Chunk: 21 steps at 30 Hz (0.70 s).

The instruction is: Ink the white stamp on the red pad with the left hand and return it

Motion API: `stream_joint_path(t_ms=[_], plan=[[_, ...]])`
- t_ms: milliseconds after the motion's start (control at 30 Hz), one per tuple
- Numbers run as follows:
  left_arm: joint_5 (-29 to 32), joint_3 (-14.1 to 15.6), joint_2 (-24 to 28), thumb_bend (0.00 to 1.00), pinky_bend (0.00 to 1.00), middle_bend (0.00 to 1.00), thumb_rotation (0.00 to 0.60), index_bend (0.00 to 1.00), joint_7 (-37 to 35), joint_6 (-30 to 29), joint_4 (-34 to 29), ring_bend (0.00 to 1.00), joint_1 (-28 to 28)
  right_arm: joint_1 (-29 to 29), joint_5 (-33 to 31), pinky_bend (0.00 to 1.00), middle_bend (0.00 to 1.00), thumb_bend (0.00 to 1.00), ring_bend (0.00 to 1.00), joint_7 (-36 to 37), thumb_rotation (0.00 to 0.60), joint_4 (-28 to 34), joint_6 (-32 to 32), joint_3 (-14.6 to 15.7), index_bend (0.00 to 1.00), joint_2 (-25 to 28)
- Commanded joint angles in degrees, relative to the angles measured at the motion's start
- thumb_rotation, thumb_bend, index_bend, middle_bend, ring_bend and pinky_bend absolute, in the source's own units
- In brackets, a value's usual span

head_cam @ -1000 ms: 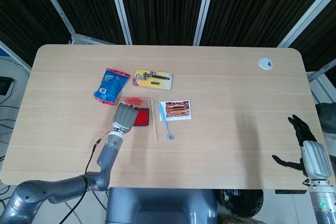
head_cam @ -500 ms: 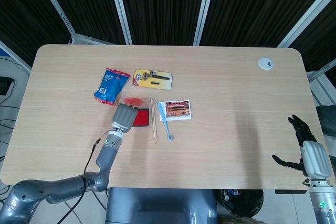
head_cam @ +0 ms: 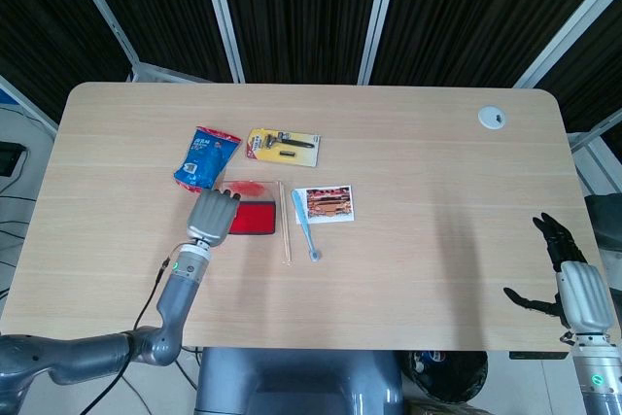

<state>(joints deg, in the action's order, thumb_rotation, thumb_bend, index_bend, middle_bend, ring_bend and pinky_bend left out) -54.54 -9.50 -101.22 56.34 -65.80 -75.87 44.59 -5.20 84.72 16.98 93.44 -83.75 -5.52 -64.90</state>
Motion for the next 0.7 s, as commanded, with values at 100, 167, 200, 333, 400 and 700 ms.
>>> stream_joint_path(t_ms=[100, 167, 200, 333, 400, 700], plan=[[0.05, 2.66, 3.01, 0.56, 0.62, 0.77, 0.600, 0.75, -0.20, -1.79, -3.19, 0.58, -2.97, 0.01, -0.04, 0.19, 0.00, 0.13, 0.00, -0.08, 0.600, 0.02, -0.01, -0.01, 0.00, -0.01], [0.17, 3.38, 3.50, 0.56, 0.62, 0.77, 0.600, 0.74, -0.55, -2.04, -3.54, 0.58, -3.78, 0.02, -0.02, 0.19, 0.00, 0.13, 0.00, -0.10, 0.600, 0.05, -0.01, 0.01, 0.00, -0.01], [0.18, 3.91, 3.78, 0.56, 0.62, 0.77, 0.600, 0.74, -0.77, -2.20, -3.58, 0.57, -4.31, 0.01, 0.01, 0.19, 0.00, 0.13, 0.00, -0.14, 0.600, 0.06, -0.02, 0.02, 0.00, 0.00], [0.25, 5.13, 4.03, 0.56, 0.62, 0.76, 0.600, 0.73, -1.34, -2.20, -3.14, 0.57, -5.44, 0.02, 0.07, 0.18, 0.00, 0.13, 0.00, -0.23, 0.600, 0.14, -0.01, 0.07, 0.00, 0.00], [0.10, 5.53, 3.89, 0.56, 0.62, 0.76, 0.600, 0.73, -1.56, -2.14, -2.85, 0.57, -5.74, 0.02, 0.04, 0.18, 0.00, 0.13, 0.00, -0.27, 0.600, 0.19, 0.00, 0.06, 0.00, 0.00], [-0.42, 6.31, 2.08, 0.53, 0.60, 0.72, 0.600, 0.70, -1.67, -1.58, -1.35, 0.54, -6.11, 0.03, -0.12, 0.18, 0.00, 0.13, 0.00, -0.23, 0.600, 0.28, 0.08, 0.03, 0.00, 0.06]])
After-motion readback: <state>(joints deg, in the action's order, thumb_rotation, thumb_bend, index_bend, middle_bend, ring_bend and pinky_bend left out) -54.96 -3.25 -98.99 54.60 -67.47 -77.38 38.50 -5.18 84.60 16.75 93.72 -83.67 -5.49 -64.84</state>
